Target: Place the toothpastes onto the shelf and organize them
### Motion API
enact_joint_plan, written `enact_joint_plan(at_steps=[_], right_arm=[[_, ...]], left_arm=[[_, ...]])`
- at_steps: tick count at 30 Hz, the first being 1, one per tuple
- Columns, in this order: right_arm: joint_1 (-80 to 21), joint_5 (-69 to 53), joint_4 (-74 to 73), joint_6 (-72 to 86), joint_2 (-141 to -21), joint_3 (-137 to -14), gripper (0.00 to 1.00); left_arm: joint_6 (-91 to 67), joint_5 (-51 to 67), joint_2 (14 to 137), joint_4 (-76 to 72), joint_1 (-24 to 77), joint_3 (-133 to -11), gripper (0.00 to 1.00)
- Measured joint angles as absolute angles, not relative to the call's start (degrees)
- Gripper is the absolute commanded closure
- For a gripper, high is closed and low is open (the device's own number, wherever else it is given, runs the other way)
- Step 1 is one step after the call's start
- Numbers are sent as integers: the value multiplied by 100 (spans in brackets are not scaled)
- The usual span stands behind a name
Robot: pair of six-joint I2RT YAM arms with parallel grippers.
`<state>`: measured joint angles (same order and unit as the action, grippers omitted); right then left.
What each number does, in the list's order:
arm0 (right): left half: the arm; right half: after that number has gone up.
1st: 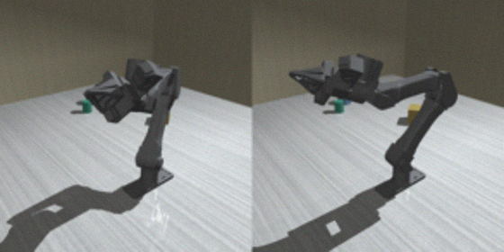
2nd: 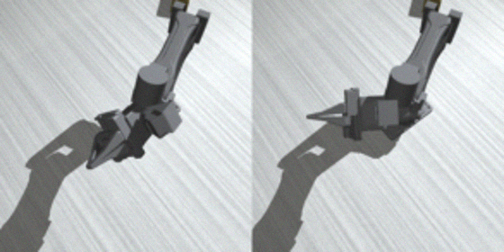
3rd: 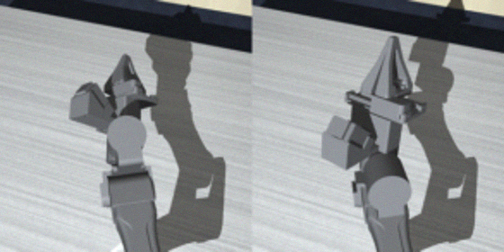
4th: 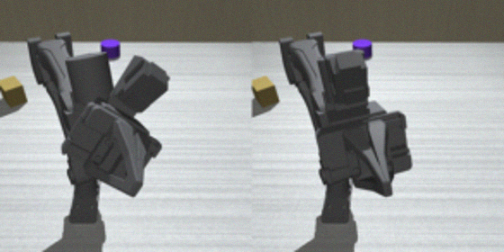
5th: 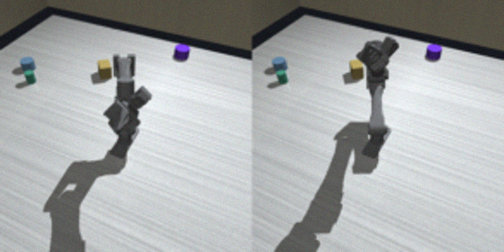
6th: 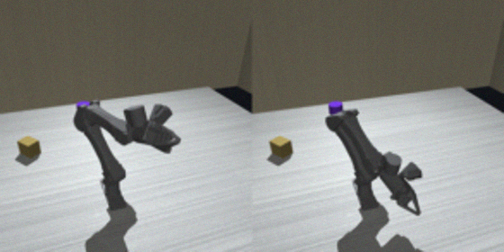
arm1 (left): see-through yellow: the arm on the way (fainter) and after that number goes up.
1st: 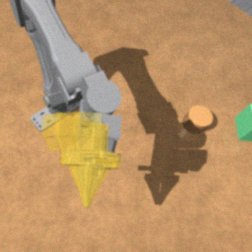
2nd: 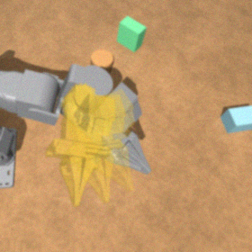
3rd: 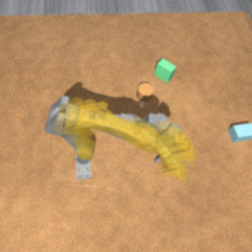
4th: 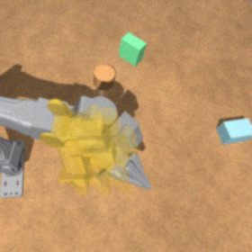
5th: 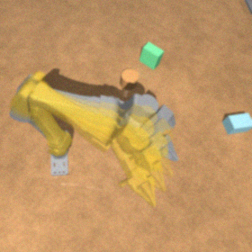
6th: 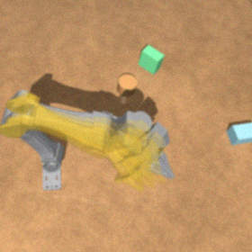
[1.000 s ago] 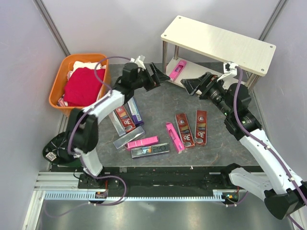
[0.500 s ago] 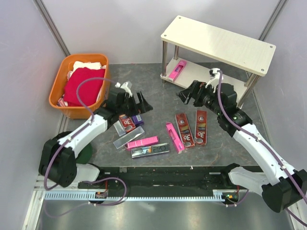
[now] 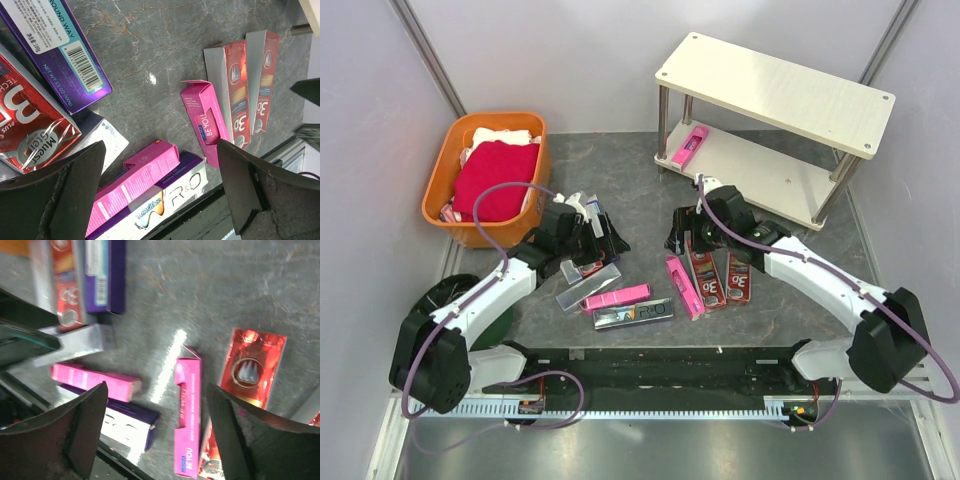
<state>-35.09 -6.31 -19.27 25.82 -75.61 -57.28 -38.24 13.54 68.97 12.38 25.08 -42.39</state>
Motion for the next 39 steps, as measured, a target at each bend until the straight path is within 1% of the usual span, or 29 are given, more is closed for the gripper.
enact_joint_plan(at_steps=[4,8,11,20,28,34,39], right_arm=[[-3535,-591,-2104,2342,-7898,-5749,23],[-3599,-670,-2174,2156,-8272,-5756,32],[-3638,-773,-2165,2093,-8462,-5756,36],[-3750,-954,-1949,2073,-9059,-5756,41],[-4156,-528,-1820,2073,-9579,-5946,48],[-4392,-49,-1809,2073,-9751,-6136,46],[-4414,-3,-1898,2071,-9601,-6132,42]], left_arm=[[-3826,1354,6925,1236,2493,-4239,0],[-3828,1354,7017,1243,2482,-4239,0],[-3828,1354,7035,1243,2482,-4239,0],[-3830,1354,7061,1243,2482,-4239,0],[-3830,1365,7067,1249,2482,-4237,0],[-3830,1365,7022,1253,2482,-4182,0],[-3830,1361,6936,1284,2482,-4069,0]])
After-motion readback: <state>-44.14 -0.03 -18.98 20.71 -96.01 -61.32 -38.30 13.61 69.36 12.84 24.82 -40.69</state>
